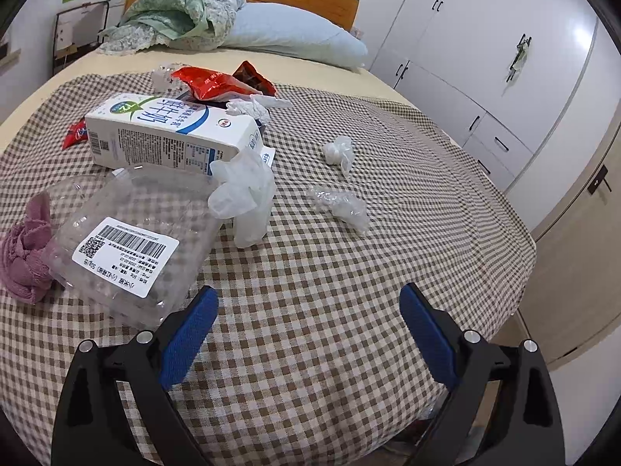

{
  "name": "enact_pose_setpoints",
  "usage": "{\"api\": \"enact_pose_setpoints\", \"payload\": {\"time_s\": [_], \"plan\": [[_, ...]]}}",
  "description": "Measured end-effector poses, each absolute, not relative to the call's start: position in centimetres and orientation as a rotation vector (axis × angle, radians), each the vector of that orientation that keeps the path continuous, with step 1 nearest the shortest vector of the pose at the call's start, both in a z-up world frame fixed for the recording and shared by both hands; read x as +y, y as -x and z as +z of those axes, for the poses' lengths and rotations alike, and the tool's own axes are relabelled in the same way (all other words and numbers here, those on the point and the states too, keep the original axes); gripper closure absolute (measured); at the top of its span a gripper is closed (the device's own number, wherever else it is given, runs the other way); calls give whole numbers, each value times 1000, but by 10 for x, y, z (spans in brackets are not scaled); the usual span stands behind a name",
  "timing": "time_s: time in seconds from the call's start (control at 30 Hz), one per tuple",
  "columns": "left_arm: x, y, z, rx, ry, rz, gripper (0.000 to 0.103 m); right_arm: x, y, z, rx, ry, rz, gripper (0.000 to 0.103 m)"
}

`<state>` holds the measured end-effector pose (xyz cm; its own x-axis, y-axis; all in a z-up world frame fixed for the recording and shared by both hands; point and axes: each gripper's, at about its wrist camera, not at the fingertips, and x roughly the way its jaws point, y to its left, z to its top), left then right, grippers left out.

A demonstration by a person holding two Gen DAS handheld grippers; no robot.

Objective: Collect trash

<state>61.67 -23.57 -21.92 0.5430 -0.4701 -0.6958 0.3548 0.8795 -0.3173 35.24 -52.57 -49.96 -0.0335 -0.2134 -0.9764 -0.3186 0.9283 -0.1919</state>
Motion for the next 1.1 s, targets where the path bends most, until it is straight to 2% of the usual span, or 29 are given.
{"api": "enact_pose_setpoints", "payload": {"time_s": [0.07, 0.13, 0.2, 0.23, 0.27, 0.3, 0.33, 0.37, 0.4, 0.47, 0.63, 0.7, 0.83, 0.87, 0.97, 1.1], "plan": [[-236, -616, -220, 865, 134, -482, 12, -572, -337, -446, 1503, 159, -63, 98], [-236, -616, -220, 868, 139, -478, 12, -606, -328, -424, 1442, 36, -166, 98], [-235, -615, -221, 872, 147, -478, 12, -639, -320, -430, 1433, -66, -249, 98], [-235, -614, -221, 872, 146, -474, 12, -650, -318, -440, 1434, -93, -282, 94], [-235, -613, -221, 870, 141, -469, 12, -666, -318, -463, 1442, -155, -326, 85], [-234, -612, -221, 868, 134, -462, 12, -670, -315, -478, 1445, -209, -337, 81], [-234, -612, -222, 867, 128, -455, 12, -680, -318, -502, 1443, -297, -364, 67], [-233, -612, -222, 864, 119, -444, 12, -684, -320, -514, 1449, -353, -375, 40], [-231, -612, -223, 862, 111, -431, 12, -686, -321, -537, 1514, -418, -401, 34], [-225, -614, -222, 848, 92, -385, 12, -690, -330, -562, 1630, -475, -444, 34], [-190, -619, -206, 786, 156, -299, 12, -683, -326, -526, 1460, -630, -393, 34], [-176, -623, -200, 766, 203, -267, 12, -676, -326, -493, 1397, -617, -391, 34], [-155, -616, -180, 713, 287, -345, 12, -662, -335, -397, 1239, -411, -459, 34], [-151, -614, -175, 693, 284, -352, 12, -642, -340, -356, 1149, -307, -464, 34], [-131, -610, -165, 639, 238, -313, 12, -588, -356, -282, 953, -129, -407, 34], [-94, -617, -174, 648, 207, -179, 12, -509, -418, -215, 748, -9, -201, 34]]}}
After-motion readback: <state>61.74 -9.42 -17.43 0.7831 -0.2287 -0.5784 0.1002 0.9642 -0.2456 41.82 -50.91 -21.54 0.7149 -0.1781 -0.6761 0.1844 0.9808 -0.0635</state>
